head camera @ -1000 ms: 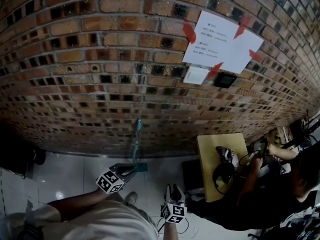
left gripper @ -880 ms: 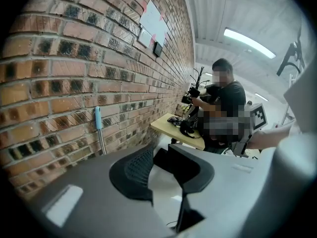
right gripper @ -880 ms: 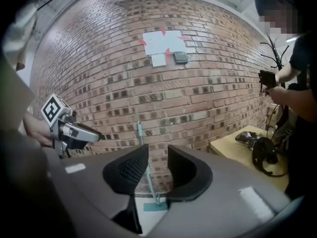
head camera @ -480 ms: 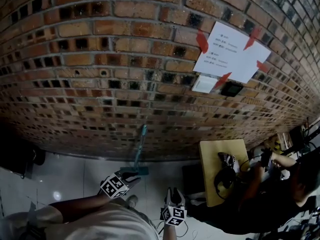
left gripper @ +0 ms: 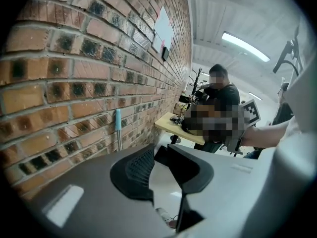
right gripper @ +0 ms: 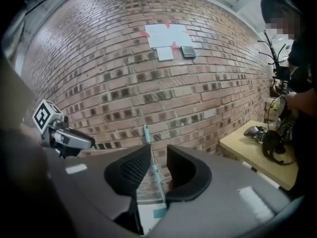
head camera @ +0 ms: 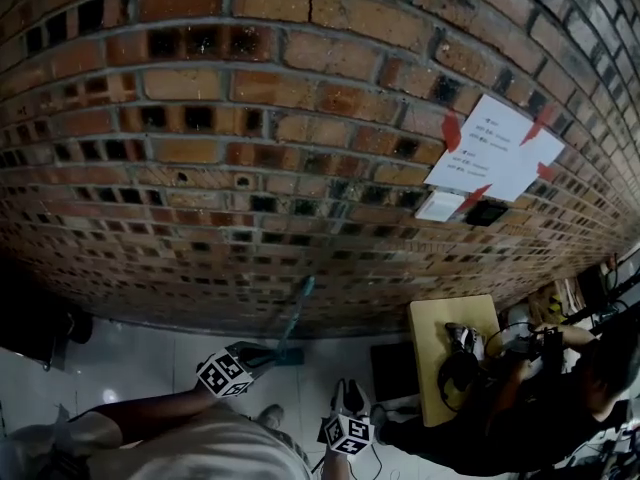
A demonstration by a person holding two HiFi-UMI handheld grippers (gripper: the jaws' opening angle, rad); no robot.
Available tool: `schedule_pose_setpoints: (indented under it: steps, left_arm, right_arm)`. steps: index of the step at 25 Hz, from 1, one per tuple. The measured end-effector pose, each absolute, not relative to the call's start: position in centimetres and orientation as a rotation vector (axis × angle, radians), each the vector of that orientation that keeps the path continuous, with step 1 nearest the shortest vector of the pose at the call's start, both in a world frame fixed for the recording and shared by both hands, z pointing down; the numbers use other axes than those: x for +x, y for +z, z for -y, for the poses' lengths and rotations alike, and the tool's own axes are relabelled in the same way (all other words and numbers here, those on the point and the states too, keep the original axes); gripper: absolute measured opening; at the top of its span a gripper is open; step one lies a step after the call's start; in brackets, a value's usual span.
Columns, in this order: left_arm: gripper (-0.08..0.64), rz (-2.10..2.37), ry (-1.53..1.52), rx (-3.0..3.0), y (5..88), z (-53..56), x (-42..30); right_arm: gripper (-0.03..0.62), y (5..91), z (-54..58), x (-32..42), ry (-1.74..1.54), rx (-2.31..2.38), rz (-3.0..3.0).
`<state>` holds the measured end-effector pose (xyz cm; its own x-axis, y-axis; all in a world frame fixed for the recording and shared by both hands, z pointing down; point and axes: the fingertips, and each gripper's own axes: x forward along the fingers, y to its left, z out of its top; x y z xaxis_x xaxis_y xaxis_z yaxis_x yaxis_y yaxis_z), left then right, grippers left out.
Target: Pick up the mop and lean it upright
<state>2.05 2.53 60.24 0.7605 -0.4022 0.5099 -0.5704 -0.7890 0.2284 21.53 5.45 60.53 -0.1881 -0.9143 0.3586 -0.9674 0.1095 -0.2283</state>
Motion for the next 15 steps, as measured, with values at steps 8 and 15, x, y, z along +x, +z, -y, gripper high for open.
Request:
schedule_pose_setpoints:
  steps: [8, 15]
  left_arm:
    - [0.1, 0.621, 0.657, 2.586, 61.3, -2.1, -2.9]
    - [0.097, 0.473, 0.659, 2.592, 62.6, -1.4, -4.9]
  right_arm:
    - [0.1, 60.5, -4.1, 13.8, 0.648, 1.918, 2.223]
    - [0.1, 60.8, -6.5, 11.8, 0.672, 2.021, 2.072]
